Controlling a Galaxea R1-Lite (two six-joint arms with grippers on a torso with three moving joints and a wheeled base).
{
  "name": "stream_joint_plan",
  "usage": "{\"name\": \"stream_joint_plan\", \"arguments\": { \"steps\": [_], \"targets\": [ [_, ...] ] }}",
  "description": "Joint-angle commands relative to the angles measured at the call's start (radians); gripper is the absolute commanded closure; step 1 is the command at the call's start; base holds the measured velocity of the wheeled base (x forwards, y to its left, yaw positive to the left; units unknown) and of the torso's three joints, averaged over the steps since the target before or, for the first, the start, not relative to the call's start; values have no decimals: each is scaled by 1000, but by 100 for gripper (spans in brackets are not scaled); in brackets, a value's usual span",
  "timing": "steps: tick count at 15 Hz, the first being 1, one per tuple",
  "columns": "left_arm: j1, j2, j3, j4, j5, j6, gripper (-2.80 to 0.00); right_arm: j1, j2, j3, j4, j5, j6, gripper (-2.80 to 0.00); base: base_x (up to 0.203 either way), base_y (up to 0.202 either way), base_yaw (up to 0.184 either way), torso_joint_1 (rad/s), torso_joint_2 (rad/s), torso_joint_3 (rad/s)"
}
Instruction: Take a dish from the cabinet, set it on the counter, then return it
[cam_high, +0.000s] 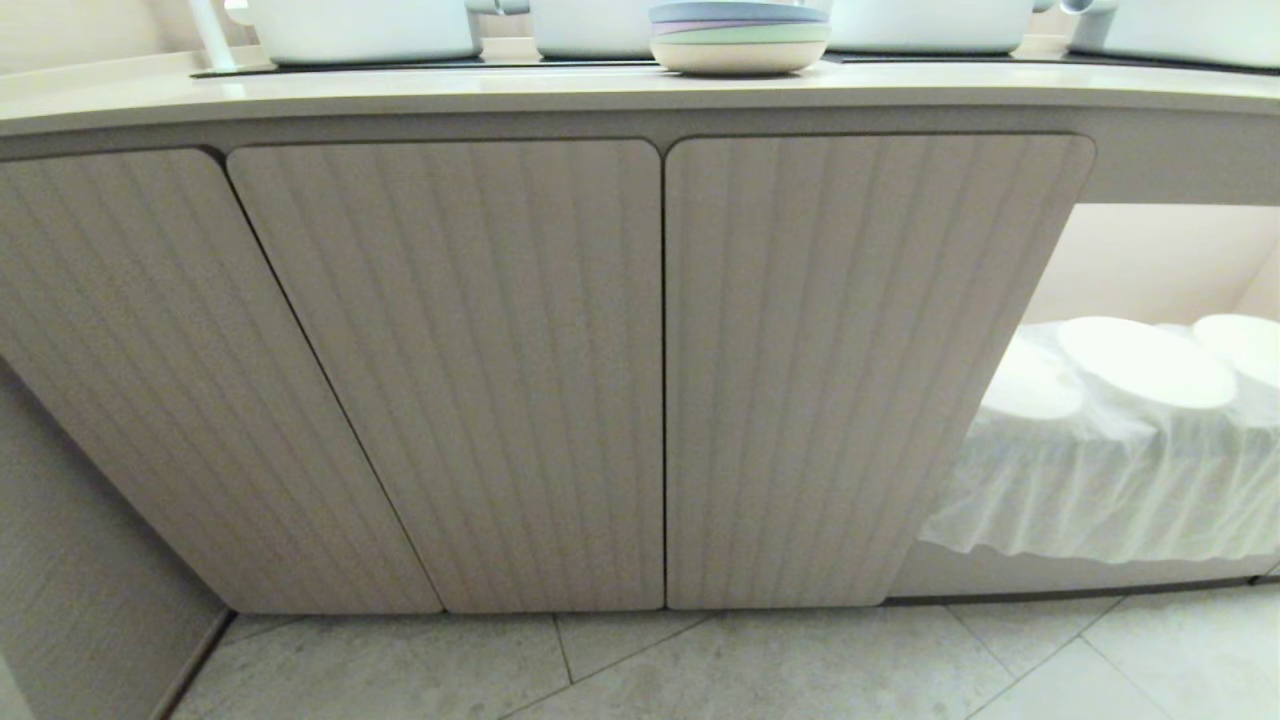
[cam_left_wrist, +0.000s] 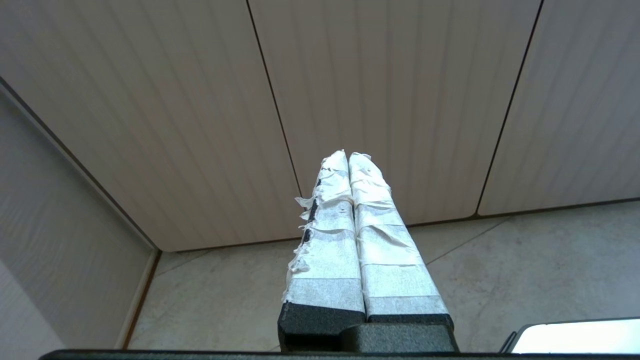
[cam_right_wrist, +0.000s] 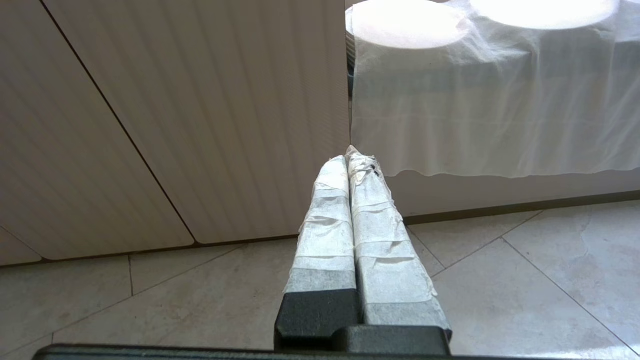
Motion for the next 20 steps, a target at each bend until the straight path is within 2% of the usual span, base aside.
{"name": "stream_joint_plan", "arguments": {
  "steps": [1,20],
  "targets": [
    [0,-1,0,0,0,1,0,0,0,0,-1,0,0,0,0,0,0,0,0,0],
    [0,-1,0,0,0,1,0,0,0,0,-1,0,-6,0,0,0,0,0,0,0]
  ]
}}
